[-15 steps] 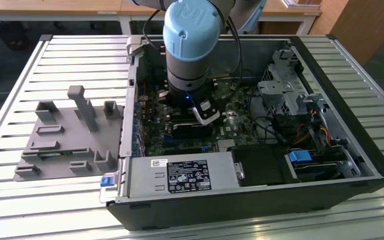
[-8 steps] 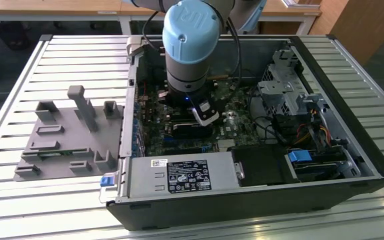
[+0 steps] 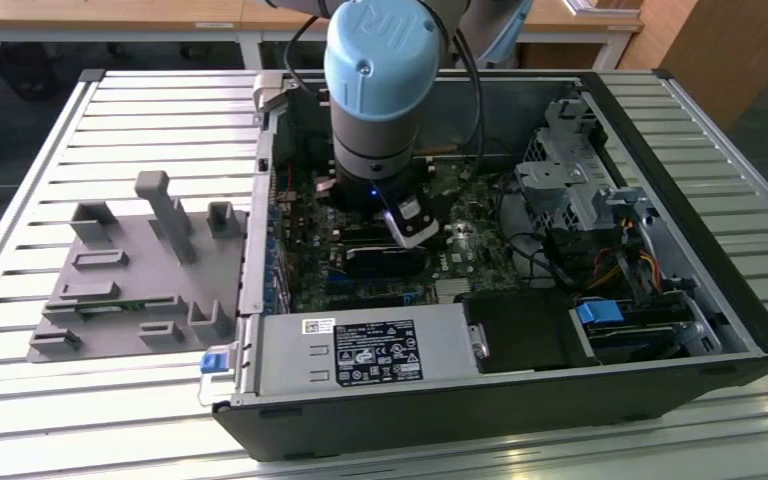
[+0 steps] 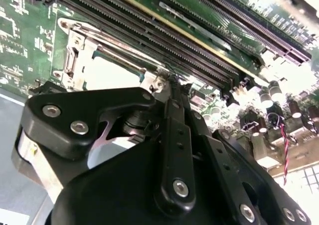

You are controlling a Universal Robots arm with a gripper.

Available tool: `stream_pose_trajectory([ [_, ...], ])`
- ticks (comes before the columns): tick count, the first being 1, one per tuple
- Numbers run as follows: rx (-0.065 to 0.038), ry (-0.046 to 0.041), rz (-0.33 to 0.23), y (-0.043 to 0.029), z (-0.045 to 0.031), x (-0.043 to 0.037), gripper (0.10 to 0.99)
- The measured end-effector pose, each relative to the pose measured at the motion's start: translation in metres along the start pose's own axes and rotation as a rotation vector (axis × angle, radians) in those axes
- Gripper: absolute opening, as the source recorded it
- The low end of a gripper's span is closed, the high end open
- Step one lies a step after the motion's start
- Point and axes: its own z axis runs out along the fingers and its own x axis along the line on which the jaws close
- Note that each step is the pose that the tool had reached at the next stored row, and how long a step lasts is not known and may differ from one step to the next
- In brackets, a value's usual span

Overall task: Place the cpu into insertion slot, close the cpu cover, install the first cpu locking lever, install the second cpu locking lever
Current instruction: 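Install the second cpu locking lever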

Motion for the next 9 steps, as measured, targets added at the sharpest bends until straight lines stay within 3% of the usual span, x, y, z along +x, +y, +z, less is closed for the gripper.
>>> stream_pose_trajectory([
  [9,0.000,0.0002,0.000,0.0021,-0.0056,-0.0002,0.106],
])
